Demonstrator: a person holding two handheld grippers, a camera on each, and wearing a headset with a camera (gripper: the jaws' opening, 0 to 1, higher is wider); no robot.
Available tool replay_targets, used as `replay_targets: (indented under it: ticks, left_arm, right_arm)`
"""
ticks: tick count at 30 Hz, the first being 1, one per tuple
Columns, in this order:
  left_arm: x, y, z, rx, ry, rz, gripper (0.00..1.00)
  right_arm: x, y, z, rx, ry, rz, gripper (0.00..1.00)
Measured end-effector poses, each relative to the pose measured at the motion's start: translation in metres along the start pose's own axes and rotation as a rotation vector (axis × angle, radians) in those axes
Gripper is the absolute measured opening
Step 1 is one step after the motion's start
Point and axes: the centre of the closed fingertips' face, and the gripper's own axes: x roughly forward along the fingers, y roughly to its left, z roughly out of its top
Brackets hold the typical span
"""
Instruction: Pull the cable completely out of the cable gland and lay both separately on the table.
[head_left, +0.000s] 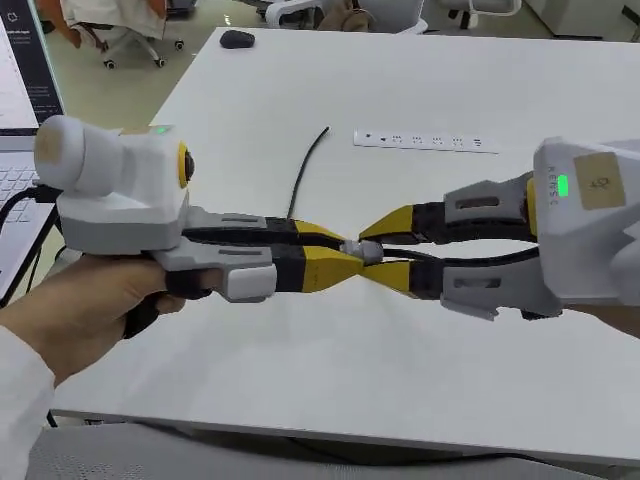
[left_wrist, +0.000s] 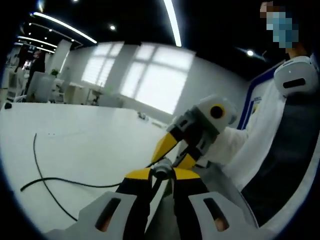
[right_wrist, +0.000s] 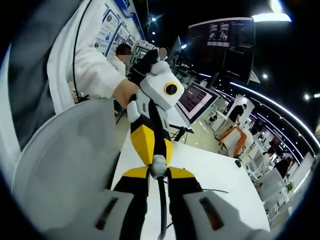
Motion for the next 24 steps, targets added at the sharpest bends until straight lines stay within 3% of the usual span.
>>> replay_targets:
  ticks: [3,4,7,10,11,14,15,16,18,22,23,24]
  left_arm:
    - [-0.002,-0.002,0.001,-0.058,-0.012,-0.009,0.16]
    - [-0.003,-0.002,0.002,-0.048,-0.025,-0.011,0.16]
    - [-0.004,-0.008,0.006,0.024,-0.044,-0.021,0.16]
    - [-0.006,-0.013,0.015,0.112,-0.08,-0.027,0.16]
    - [-0.008,-0.014,0.019,0.14,-0.095,-0.023,0.16]
    - [-0.014,-0.016,0.028,0.234,-0.135,-0.004,0.16]
    - [-0.016,-0.015,0.031,0.257,-0.145,0.007,0.16]
    - [-0.018,-0.017,0.034,0.293,-0.161,0.007,0.16]
    - [-0.019,-0.02,0.038,0.349,-0.188,0.002,0.16]
    - [-0.017,-0.024,0.035,0.425,-0.163,-0.001,0.16]
    - [-0.016,-0.025,0.035,0.438,-0.158,-0.004,0.16]
    - [-0.015,-0.027,0.035,0.442,-0.156,-0.007,0.16]
  right_arm:
    - [0.0,0.002,0.003,-0.005,-0.022,0.008,0.13]
    - [0.0,0.001,0.004,-0.008,-0.033,0.003,0.13]
    - [-0.003,0.001,0.009,-0.003,-0.069,0.019,0.13]
    - [-0.01,-0.005,0.009,0.053,-0.105,0.017,0.18]
    - [-0.013,-0.006,0.011,0.093,-0.134,0.021,0.2]
    - [-0.029,-0.017,0.012,0.352,-0.226,0.036,0.24]
    - [-0.033,-0.021,0.016,0.421,-0.272,0.04,0.24]
    - [-0.04,-0.024,0.025,0.539,-0.358,0.073,0.25]
    - [-0.046,-0.029,0.028,0.717,-0.422,0.109,0.25]
    - [-0.044,-0.037,0.017,0.832,-0.425,0.119,0.19]
    - [-0.043,-0.035,0.018,0.836,-0.425,0.135,0.19]
    - [-0.043,-0.033,0.025,0.876,-0.463,0.175,0.2]
